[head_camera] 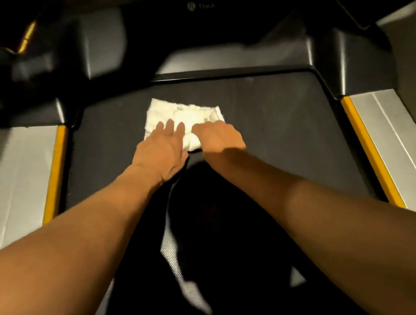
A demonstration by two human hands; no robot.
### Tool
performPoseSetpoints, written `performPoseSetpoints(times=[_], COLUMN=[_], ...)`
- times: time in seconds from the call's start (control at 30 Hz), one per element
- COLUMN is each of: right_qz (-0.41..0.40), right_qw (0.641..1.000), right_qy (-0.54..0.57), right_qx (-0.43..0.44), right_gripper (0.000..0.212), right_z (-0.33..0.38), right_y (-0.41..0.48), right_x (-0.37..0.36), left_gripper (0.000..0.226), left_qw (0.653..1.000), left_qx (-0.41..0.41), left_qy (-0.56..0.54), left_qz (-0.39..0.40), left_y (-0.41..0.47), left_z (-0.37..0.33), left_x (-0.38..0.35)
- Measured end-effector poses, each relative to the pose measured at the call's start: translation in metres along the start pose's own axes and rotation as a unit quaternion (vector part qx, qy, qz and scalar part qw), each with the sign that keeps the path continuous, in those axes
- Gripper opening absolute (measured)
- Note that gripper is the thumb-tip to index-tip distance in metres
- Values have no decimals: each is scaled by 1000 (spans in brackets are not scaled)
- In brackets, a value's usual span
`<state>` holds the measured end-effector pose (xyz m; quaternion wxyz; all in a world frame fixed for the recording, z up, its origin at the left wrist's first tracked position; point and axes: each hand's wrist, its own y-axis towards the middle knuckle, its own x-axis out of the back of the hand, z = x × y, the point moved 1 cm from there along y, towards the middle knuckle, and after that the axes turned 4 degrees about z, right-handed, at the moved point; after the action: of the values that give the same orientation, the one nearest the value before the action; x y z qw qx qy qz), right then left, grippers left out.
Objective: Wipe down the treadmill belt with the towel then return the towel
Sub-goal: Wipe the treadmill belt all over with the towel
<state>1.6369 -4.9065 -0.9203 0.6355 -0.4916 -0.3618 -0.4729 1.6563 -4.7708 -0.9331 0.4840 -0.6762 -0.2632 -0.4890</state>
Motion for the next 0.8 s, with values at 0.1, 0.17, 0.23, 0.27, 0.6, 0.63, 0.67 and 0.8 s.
performPoseSetpoints(times=[0.1, 0.17, 0.23, 0.27, 0.6, 0.63, 0.67, 0.8], right_qz=[-116, -82, 13, 24, -110, -93, -33, 34], right_qw=[989, 992, 997, 997, 986, 990, 995, 993], right_qy=[-68, -56, -54, -46, -48, -26, -11, -33], right_qx=[65, 75, 59, 52, 116, 106, 97, 110], right_gripper=[23, 28, 44, 49, 35, 37, 43, 51], right_z=[7, 7, 11, 16, 45, 51, 58, 86], right_y=[-23, -11, 8, 21, -9, 2, 17, 50], right_x=[-18, -13, -6, 1, -24, -20, -17, -21], left_gripper=[68, 65, 62, 61, 55, 52, 49, 48], left_qw=[999, 999, 1000, 1000, 997, 999, 999, 991], left_qx=[-37, -39, -14, 2, -43, -14, 22, 95], left_qy=[13, 22, 14, 12, 20, 7, -9, -54], left_qz=[-4, -5, 4, 11, -55, -52, -49, -79], left_y=[-29, -27, -11, -4, -45, -40, -34, -35], left_z=[15, 25, 32, 35, 65, 70, 75, 83], left_x=[-14, -13, -4, 0, -17, -14, -10, -13])
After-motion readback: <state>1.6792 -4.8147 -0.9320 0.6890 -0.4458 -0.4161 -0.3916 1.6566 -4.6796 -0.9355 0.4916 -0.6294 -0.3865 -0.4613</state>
